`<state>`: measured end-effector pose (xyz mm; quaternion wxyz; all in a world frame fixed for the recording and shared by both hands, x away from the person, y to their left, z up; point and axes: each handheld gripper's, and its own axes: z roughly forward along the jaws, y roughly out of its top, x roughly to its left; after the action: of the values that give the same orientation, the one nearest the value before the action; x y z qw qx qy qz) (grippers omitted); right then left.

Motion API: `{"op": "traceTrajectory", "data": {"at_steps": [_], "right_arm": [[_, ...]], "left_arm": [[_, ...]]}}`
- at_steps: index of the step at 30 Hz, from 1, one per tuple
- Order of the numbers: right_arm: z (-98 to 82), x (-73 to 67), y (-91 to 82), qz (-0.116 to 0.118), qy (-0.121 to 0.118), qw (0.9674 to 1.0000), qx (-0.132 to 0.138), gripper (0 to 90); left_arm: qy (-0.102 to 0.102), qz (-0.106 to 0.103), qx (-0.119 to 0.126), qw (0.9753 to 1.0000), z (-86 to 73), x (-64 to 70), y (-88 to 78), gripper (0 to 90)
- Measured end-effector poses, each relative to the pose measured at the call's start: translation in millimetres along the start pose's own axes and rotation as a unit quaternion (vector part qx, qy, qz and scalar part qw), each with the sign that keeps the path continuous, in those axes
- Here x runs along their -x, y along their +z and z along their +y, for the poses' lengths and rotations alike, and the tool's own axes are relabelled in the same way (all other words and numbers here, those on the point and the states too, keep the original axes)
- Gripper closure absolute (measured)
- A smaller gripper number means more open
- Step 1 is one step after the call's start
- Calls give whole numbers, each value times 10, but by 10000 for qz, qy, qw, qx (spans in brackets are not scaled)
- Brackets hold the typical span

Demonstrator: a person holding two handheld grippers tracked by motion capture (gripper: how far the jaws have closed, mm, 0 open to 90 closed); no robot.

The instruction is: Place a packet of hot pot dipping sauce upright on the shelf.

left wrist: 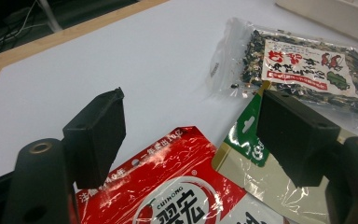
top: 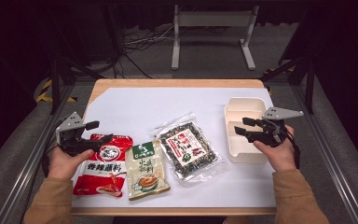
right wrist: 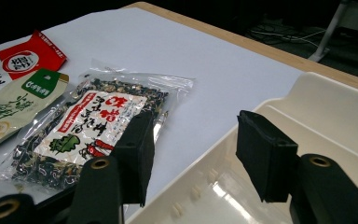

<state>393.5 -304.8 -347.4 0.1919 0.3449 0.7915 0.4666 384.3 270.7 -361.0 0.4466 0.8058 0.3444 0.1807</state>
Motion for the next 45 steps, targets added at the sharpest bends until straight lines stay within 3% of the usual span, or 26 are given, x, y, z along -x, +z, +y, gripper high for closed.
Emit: {"op": "traceTrajectory", "data": {"at_steps": [10,20,31,36,38,39,40,45], "right_arm": [[32,-62,27,83,-86,9999,-33,469],[123,-214,79,329,-233,9992,-73,457],[325,-372,285,691,-491,9960,-292,457],[439,-499,428,888,-587,9930,-512,454],[487,-565,517,1032,-687,9899,-681,452],[487,-565,517,1032,-687,9899,-681,452],[548,-648,604,1142,-811,9869,-797,452],[654,-763,714,1331,-933,9832,-827,451]], "left_arm": [[148,-308,-221,9992,87,128,114,199],[264,-291,-237,9989,133,195,128,204],[103,-144,-279,9995,122,157,101,222],[112,-119,-244,9996,123,156,83,222],[65,-104,-243,9996,119,163,80,222],[65,-104,-243,9996,119,163,80,223],[78,-85,-251,9996,117,161,69,223],[76,-61,-226,9997,103,143,31,223]]}}
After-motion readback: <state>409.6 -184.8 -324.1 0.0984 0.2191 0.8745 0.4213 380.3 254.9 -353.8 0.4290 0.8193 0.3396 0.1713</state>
